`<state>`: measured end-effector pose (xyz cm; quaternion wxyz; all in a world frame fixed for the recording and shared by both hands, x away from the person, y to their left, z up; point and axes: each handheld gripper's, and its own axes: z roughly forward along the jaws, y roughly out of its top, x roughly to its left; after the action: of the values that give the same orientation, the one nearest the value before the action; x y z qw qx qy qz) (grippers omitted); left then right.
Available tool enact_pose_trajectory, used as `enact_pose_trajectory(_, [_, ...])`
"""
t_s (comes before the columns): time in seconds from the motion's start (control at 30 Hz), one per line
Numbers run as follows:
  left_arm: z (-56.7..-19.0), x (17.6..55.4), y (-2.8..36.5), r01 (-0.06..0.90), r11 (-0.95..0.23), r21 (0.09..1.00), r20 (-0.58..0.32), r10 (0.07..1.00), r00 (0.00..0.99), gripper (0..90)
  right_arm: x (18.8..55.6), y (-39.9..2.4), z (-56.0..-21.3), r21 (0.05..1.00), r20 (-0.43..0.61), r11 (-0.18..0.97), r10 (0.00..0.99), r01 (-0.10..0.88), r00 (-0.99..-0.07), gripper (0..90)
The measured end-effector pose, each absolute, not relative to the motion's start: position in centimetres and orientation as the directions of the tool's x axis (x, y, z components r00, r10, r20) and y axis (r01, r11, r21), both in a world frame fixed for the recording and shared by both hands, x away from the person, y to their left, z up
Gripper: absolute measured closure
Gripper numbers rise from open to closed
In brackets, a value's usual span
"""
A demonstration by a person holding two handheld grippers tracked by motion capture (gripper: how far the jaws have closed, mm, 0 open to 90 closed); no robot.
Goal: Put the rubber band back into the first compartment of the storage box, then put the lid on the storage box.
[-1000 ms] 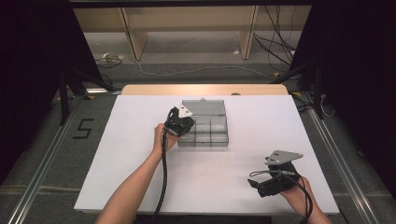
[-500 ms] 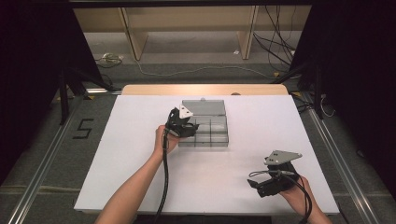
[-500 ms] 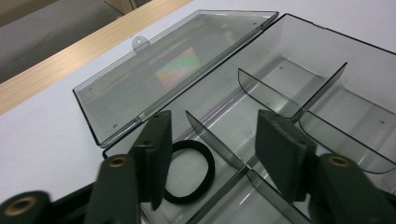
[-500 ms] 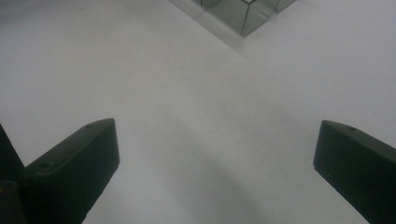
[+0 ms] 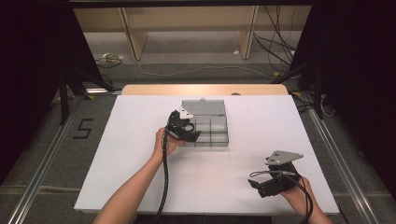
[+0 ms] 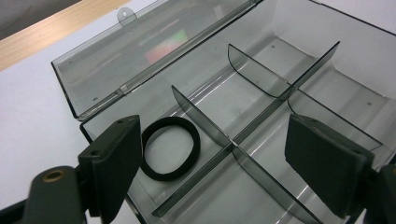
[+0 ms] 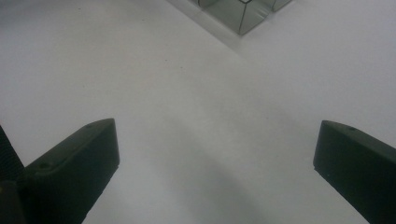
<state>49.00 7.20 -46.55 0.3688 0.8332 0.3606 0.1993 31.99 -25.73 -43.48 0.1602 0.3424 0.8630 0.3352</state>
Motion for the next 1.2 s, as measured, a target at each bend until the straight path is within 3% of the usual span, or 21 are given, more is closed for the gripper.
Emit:
enact_pose_trajectory(0.53, [-47.0, 48.9, 6.1, 0.46, -0.507, 0.729, 0.088, 0.736, 0.672, 16.2, 32.0, -25.7, -43.4, 0.688, -0.048, 0.546, 0.691, 0.478, -0.721, 1.1])
enact_pose_trajectory(0.83, [-47.5, 48.9, 5.4, 0.47, -0.529, 0.707, 0.097, 0.731, 0.675, 33.0, 32.0, -25.6, -43.5, 0.685, -0.049, 0.55, 0.689, 0.478, -0.723, 1.1])
enact_pose_trajectory(1.2, [-48.3, 49.2, 5.5, 0.505, -0.52, 0.689, 0.089, 0.753, 0.652, 43.8, 32.1, -25.5, -43.6, 0.682, -0.048, 0.556, 0.683, 0.475, -0.729, 1.1])
